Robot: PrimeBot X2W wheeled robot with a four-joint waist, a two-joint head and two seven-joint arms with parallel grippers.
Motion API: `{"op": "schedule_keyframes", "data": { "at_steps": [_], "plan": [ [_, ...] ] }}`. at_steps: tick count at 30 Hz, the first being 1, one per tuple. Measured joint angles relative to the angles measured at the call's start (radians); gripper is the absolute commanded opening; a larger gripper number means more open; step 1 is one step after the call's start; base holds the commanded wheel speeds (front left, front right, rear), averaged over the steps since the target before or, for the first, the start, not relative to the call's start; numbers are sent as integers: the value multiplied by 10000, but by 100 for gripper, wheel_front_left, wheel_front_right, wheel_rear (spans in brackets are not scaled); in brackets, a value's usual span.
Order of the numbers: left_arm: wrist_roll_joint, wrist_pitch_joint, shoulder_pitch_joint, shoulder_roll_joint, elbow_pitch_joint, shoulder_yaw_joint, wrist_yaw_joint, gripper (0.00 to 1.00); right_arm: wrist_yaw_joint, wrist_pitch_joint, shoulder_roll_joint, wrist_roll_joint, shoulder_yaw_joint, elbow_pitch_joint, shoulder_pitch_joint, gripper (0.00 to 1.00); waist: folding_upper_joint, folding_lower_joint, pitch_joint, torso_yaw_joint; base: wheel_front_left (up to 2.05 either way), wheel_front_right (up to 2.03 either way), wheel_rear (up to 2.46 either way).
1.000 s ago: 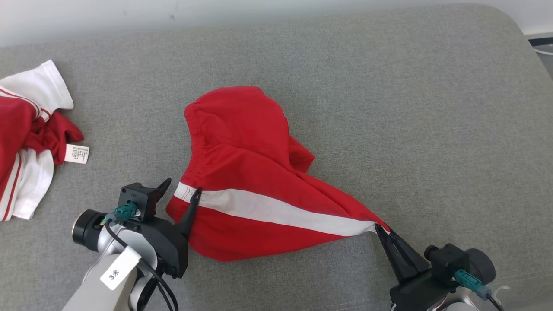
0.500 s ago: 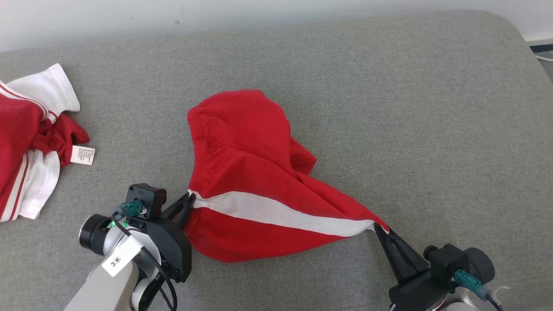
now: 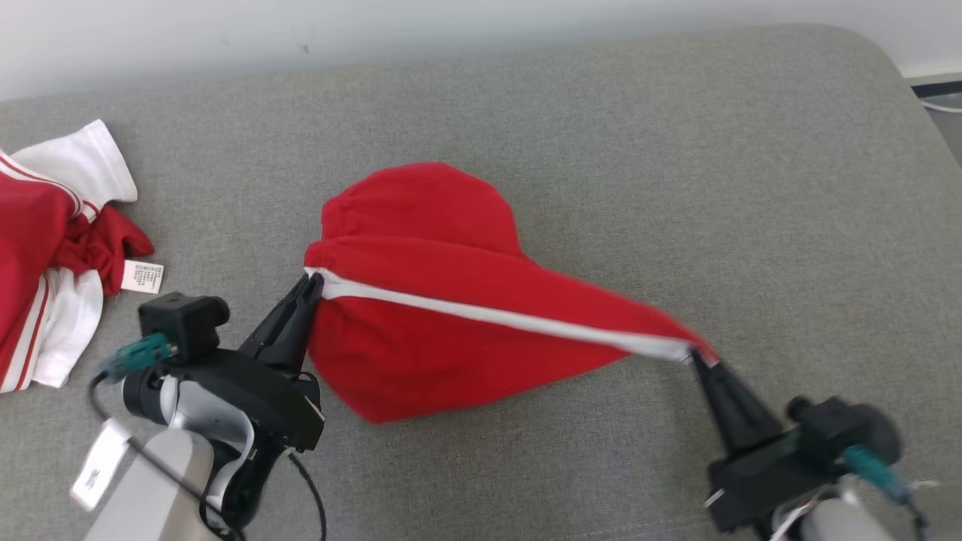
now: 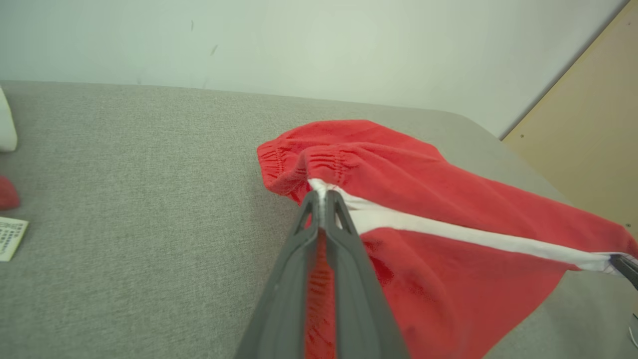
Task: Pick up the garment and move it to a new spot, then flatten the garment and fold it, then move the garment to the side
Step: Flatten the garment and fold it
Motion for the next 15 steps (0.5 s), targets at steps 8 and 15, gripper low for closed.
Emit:
{"op": "schedule_keyframes", "data": {
  "at_steps": [8, 15],
  "plan": [
    [-1465, -694, 774, -416, -2205, 757, -263, 0, -65, 0, -696, 583, -1220, -1716, 36, 0, 0, 0, -264, -21, 0, 0, 0],
    [-1879, -826, 1348, -295, -4514, 878, -268, 0, 94, 0, -1444, 706, -1375, -3684, 448, 0, 0, -1, -687, -82, 0, 0, 0]
  ]
}}
